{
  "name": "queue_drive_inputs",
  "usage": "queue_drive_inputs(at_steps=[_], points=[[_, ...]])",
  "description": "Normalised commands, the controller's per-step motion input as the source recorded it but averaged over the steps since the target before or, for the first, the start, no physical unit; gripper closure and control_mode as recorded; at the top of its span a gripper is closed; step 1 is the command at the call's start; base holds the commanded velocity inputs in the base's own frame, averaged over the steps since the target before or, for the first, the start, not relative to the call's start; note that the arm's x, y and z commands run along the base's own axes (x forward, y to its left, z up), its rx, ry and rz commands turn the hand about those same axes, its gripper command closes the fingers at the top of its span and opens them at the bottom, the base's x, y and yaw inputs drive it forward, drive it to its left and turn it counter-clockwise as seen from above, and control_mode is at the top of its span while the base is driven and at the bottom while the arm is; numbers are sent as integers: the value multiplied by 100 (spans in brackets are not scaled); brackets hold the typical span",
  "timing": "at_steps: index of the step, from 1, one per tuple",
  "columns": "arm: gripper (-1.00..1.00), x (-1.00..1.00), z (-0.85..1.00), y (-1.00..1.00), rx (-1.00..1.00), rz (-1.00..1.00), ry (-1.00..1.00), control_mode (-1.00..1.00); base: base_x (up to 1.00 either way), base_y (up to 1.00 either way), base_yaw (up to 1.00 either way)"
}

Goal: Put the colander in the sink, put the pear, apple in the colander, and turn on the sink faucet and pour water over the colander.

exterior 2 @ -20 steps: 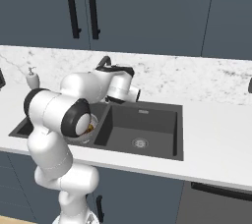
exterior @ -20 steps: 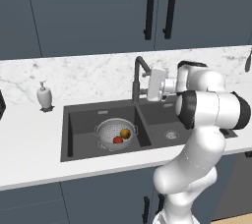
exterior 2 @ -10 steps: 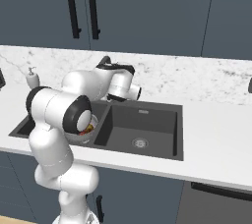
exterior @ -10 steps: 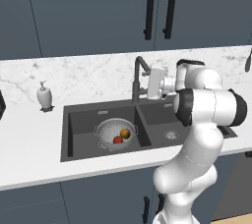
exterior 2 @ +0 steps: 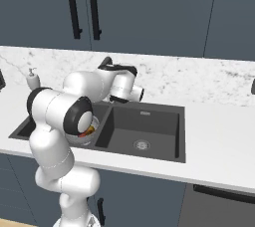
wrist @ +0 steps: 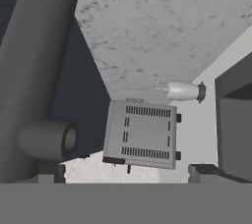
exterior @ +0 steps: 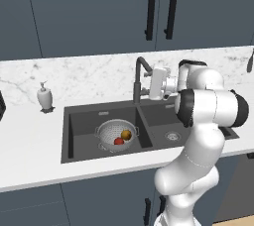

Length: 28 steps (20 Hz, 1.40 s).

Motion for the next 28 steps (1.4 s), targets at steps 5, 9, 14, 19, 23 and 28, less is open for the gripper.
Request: queue_drive_inputs(at_steps=[5,9,14,19,23,28], points=[[-100,0,-22,-1,0,0,0,-100,0,0,0],[-100,-21,-18,0,0,0,-2,-100,0,0,0],[-100,-1,-8,-1,0,0,-1,-100,0,0,0],[-100,20,-1,-4,0,0,0,-100,0,0,0],[-100,5,-17,0,0,0,0,-100,0,0,0],[-100,8,-21,-4,0,0,0,-100,0,0,0]])
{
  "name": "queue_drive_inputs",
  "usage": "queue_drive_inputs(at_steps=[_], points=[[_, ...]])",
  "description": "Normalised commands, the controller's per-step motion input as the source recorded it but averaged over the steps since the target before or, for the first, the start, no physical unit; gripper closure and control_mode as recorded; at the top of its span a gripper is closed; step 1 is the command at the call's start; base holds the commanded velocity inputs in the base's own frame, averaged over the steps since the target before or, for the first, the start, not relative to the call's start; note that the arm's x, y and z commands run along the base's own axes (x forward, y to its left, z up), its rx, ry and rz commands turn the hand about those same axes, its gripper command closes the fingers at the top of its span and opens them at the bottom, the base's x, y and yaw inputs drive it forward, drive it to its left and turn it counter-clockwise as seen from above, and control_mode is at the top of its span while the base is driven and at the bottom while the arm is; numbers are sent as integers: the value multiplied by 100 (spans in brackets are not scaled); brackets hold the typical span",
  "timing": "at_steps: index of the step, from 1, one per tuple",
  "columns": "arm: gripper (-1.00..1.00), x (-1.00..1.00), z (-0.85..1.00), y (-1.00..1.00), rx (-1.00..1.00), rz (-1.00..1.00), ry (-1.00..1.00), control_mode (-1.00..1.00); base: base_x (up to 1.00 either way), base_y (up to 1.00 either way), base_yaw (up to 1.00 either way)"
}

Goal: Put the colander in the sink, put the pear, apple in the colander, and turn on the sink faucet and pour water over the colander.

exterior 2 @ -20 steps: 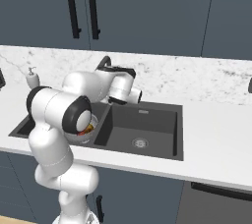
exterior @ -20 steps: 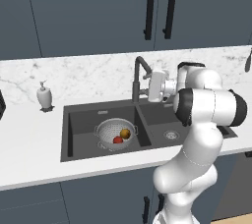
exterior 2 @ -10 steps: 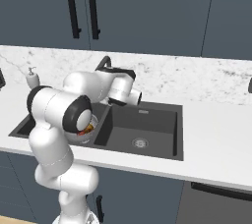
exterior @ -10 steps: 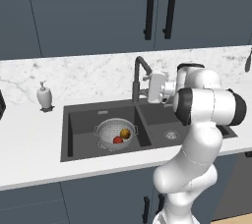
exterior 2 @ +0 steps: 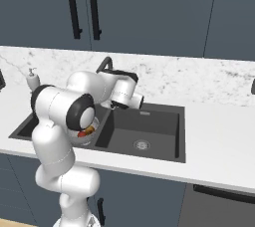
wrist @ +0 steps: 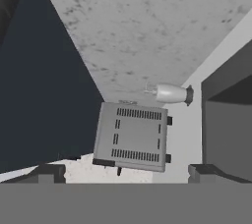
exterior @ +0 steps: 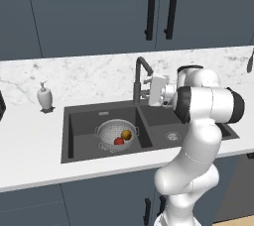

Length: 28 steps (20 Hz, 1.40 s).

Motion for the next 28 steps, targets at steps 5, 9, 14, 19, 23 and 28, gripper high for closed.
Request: queue_drive_inputs(at_steps=[5,9,14,19,23,28], points=[[-100,32,-3,-14,0,0,0,-100,0,0,0],[-100,34,0,-14,0,0,0,-100,0,0,0],[-100,24,0,-5,0,0,0,-100,0,0,0],[-100,0,0,-10,0,0,0,-100,0,0,0],[-100,-6,10,-18,0,-2,0,-100,0,0,0],[-100,0,6,-15,0,-2,0,-100,0,0,0]])
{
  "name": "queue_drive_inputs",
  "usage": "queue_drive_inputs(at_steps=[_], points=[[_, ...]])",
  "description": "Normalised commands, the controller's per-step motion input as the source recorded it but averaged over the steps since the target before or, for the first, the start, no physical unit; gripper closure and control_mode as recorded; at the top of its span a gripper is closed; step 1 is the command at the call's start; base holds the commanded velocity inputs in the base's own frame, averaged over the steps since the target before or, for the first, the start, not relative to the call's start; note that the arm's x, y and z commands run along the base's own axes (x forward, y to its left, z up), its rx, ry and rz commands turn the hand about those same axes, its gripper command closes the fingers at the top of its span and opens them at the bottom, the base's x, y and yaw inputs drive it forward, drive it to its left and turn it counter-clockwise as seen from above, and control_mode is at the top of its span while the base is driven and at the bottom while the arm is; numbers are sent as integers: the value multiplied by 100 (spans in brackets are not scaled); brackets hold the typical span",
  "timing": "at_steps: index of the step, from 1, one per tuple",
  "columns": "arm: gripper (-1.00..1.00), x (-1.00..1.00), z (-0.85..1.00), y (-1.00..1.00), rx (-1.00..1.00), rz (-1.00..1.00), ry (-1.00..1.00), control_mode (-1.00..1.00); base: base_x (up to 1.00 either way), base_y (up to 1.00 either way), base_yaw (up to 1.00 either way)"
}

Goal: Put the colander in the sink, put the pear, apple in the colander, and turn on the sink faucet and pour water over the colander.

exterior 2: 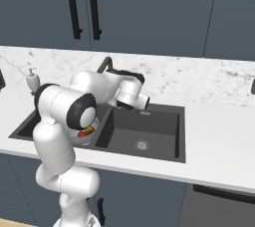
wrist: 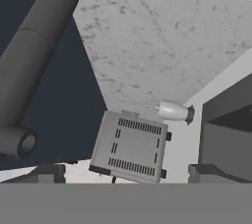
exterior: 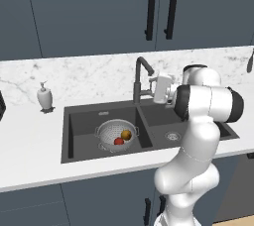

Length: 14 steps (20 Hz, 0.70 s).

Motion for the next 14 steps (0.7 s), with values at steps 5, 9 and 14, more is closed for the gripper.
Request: queue_drive_inputs(at_steps=[5,9,14], points=[[-100,25,0,-1,0,-1,0,-100,0,0,0],[-100,33,0,0,0,0,0,-100,0,0,0],[-100,25,4,0,1,0,0,-100,0,0,0]])
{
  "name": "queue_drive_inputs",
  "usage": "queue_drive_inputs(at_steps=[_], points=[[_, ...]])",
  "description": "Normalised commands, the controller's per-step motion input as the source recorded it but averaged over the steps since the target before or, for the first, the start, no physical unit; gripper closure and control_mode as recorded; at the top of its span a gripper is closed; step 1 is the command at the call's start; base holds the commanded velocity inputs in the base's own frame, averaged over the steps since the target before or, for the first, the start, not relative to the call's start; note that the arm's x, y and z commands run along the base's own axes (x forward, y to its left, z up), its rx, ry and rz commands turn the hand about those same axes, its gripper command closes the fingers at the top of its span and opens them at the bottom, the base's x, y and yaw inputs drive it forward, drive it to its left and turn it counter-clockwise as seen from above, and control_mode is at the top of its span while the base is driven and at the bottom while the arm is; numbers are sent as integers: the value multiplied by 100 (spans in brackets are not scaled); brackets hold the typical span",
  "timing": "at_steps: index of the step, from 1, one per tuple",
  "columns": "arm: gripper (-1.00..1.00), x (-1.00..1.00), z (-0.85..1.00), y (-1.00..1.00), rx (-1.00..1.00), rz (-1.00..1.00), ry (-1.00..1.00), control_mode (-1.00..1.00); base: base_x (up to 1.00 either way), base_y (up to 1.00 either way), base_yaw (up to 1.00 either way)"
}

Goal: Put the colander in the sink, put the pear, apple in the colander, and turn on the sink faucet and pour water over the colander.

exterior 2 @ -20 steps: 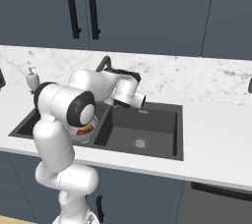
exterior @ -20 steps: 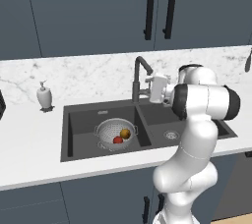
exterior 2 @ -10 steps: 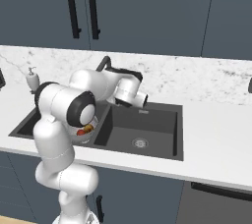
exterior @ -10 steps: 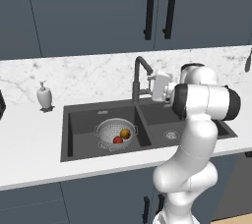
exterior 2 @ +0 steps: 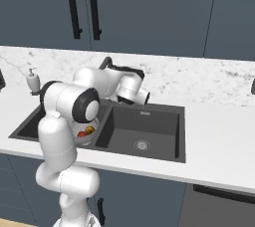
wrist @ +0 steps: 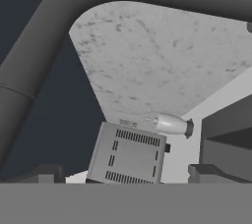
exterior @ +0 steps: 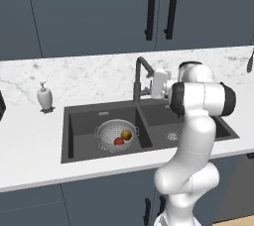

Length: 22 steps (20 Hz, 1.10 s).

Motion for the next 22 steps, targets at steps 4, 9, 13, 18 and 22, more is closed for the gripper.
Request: queue_drive_inputs(at_steps=[4,9,13,18,22], points=[[-100,8,4,2,2,0,0,-100,0,0,0],[-100,2,0,13,0,0,0,-100,0,0,0],[-100,0,9,26,0,0,0,-100,0,0,0],[-100,0,16,19,0,0,0,-100,0,0,0],[-100,0,23,8,0,0,0,-100,0,0,0]])
